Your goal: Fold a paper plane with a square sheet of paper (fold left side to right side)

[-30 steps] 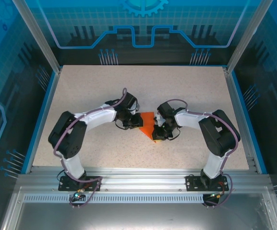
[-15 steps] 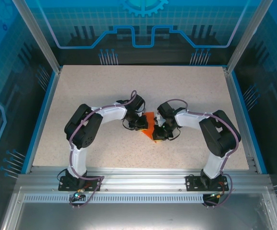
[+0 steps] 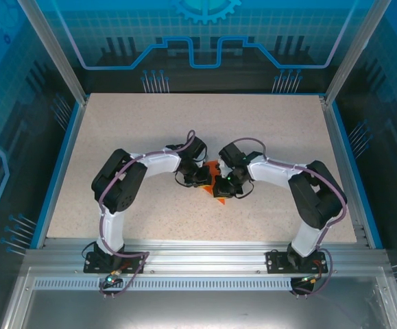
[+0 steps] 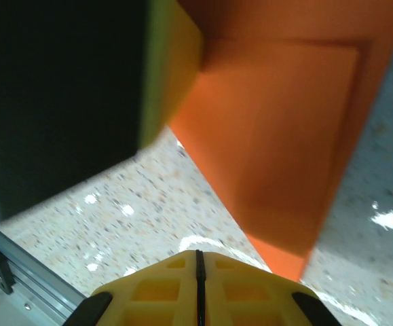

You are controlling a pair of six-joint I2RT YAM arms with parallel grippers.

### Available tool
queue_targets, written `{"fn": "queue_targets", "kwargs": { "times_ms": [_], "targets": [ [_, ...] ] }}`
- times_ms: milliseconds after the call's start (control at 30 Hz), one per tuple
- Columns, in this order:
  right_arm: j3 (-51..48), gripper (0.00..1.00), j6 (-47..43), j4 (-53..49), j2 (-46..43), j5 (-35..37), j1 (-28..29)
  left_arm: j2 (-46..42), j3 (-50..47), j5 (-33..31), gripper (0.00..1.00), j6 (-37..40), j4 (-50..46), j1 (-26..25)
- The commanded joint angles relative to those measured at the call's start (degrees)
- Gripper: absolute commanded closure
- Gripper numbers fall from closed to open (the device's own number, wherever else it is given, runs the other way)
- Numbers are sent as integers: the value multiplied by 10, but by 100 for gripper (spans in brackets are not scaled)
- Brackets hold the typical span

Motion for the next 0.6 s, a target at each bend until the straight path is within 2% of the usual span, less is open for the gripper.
{"fn": "queue_targets", "kwargs": {
  "times_ms": [0, 300, 567],
  "targets": [
    [24, 91, 26, 18, 32, 0, 7, 15, -24, -26, 86, 3, -21, -2],
    [22, 91, 30, 7, 72, 28, 7, 17, -20, -37, 87, 5, -28, -3],
    [-51, 91, 37, -8, 27, 37, -9, 22, -18, -46, 88, 4, -31, -3]
  ]
}}
